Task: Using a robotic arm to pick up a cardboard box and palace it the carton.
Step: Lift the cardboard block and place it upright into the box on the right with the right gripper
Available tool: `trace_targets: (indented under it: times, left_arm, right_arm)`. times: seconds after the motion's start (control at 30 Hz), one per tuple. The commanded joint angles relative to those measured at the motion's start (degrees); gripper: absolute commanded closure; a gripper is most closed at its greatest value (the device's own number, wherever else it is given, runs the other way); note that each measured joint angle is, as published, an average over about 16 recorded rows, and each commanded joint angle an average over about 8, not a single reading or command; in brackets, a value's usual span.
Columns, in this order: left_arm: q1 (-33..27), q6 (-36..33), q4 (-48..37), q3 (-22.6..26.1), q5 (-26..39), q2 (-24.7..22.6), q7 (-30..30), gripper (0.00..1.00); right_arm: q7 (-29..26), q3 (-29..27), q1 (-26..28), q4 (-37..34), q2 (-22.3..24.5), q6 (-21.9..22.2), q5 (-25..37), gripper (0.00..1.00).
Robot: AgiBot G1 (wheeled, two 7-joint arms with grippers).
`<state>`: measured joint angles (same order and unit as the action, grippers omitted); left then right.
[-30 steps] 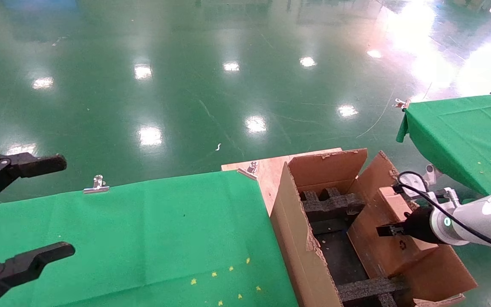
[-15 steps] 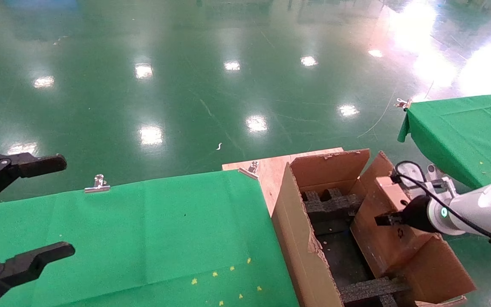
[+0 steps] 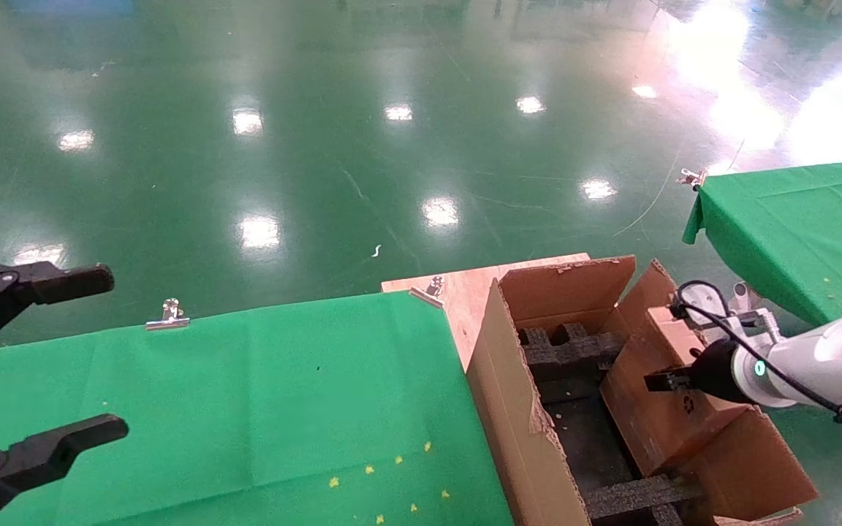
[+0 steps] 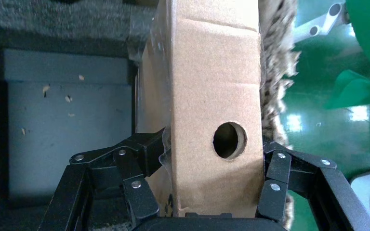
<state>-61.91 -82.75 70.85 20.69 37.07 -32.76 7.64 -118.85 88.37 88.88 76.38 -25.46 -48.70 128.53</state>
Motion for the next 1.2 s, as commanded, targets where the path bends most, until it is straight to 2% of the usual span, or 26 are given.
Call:
trace_targets:
  times: [0.03, 0.5, 1.17, 1.2]
  left_arm:
    - [0.0, 0.0, 0.0, 0.0, 0.0, 0.0, 0.0, 0.00]
    - [0.0, 0.0, 0.0, 0.0, 0.0, 0.0, 0.0, 0.00]
    - [0.0, 0.0, 0.0, 0.0, 0.0, 0.0, 0.0, 0.00]
    - [0.0, 0.0, 0.0, 0.0, 0.0, 0.0, 0.0, 0.00]
  right_arm:
    - [-0.3, 0.2, -0.5, -0.1, -0.1, 0.2, 0.2, 1.00]
    - [-1.2, 1.5, -4.8, -6.9, -3.8, 4.8, 0.0, 1.00]
    - [7.8, 3.4, -9.1, -18.3, -10.1, 10.1, -7.2, 1.00]
    - [8.4, 3.5, -9.2, -18.7, -10.3, 10.2, -7.6, 0.97]
